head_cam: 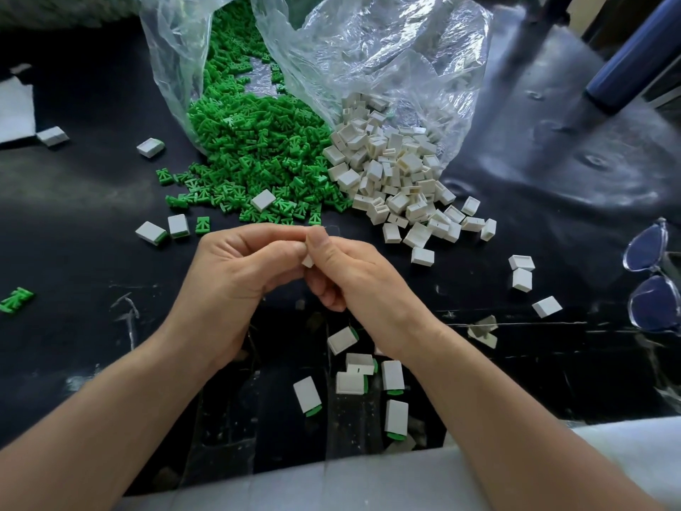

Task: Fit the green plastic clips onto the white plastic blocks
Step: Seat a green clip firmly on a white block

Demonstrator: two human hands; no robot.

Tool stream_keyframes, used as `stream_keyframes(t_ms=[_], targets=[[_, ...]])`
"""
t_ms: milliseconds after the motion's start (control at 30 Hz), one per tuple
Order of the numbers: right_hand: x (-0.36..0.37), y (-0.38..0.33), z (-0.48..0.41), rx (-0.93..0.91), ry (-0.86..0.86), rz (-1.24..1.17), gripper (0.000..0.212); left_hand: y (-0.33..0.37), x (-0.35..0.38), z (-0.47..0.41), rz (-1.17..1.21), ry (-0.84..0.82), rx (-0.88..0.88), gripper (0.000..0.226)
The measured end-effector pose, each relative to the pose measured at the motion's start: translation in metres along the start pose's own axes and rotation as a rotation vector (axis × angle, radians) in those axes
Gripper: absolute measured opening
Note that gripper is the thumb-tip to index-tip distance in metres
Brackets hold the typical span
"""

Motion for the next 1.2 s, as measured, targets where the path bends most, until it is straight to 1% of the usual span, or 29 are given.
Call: stream_keyframes(t_ms=[67, 100, 133, 200, 267, 300, 333, 400, 467, 533, 700, 833, 900, 967, 1000, 1067, 1100, 1200], targets=[[-0.01, 0.003, -0.003, 0.02, 0.054, 0.09, 0.063, -0.001, -0.008, -0.004, -0.048, 0.045, 0.006, 0.014], [-0.018, 0.004, -0.005, 0.021, 0.093, 0.115, 0.068, -0.001, -0.013, -0.006, -0.084, 0.065, 0.007, 0.013], [-0.027, 0.002, -0.007, 0.006, 0.146, 0.133, 0.067, -0.002, -0.015, -0.007, -0.113, 0.077, 0.004, 0.014], [-0.049, -0.006, -0.011, -0.072, 0.289, 0.229, 0.05, -0.003, -0.014, -0.007, -0.149, 0.062, -0.007, 0.016], [-0.071, -0.013, -0.013, -0.162, 0.455, 0.399, 0.025, -0.006, -0.007, -0.003, -0.192, 0.0, -0.028, 0.016], [-0.08, -0.016, -0.013, -0.193, 0.529, 0.487, 0.017, -0.008, -0.001, 0.0, -0.223, -0.049, -0.044, 0.015], [-0.087, -0.019, -0.013, -0.213, 0.586, 0.565, 0.016, -0.011, 0.006, 0.003, -0.258, -0.11, -0.062, 0.013], [-0.095, -0.018, -0.014, -0.209, 0.634, 0.677, 0.024, -0.017, 0.019, 0.011, -0.318, -0.25, -0.102, 0.009], [-0.097, -0.014, -0.017, -0.184, 0.633, 0.76, 0.029, -0.021, 0.029, 0.019, -0.335, -0.364, -0.146, 0.018], [-0.095, -0.012, -0.02, -0.177, 0.623, 0.816, 0.03, -0.024, 0.033, 0.023, -0.337, -0.403, -0.17, 0.03], [-0.091, -0.014, -0.021, -0.216, 0.627, 0.839, 0.02, -0.022, 0.027, 0.017, -0.349, -0.345, -0.148, 0.031], [-0.091, -0.013, -0.022, -0.221, 0.622, 0.864, 0.016, -0.023, 0.027, 0.016, -0.412, -0.355, -0.12, 0.03], [-0.091, -0.014, -0.021, -0.227, 0.619, 0.846, 0.013, -0.022, 0.022, 0.013, -0.402, -0.307, -0.105, 0.031], [-0.09, -0.016, -0.02, -0.244, 0.616, 0.803, 0.01, -0.02, 0.015, 0.008, -0.392, -0.219, -0.08, 0.032], [-0.089, -0.018, -0.019, -0.255, 0.616, 0.764, 0.009, -0.018, 0.01, 0.005, -0.39, -0.163, -0.067, 0.03], [-0.087, -0.022, -0.016, -0.282, 0.606, 0.651, 0.009, -0.017, -0.002, -0.002, -0.377, -0.039, -0.045, 0.017], [-0.084, -0.023, -0.015, -0.295, 0.587, 0.582, 0.012, -0.016, -0.009, -0.005, -0.38, 0.018, -0.03, 0.016], [-0.067, -0.024, -0.015, -0.306, 0.477, 0.4, 0.018, -0.013, -0.023, -0.01, -0.404, 0.126, -0.006, 0.028]])
Point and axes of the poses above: each hand's wrist, its own z-axis away from the middle knuckle, its own x-axis out of the palm, y = z × x, the point moved 10 cm from there along -z, towards the middle knuckle, and after that the axes turned 8 degrees about y, right-handed, at the moved point
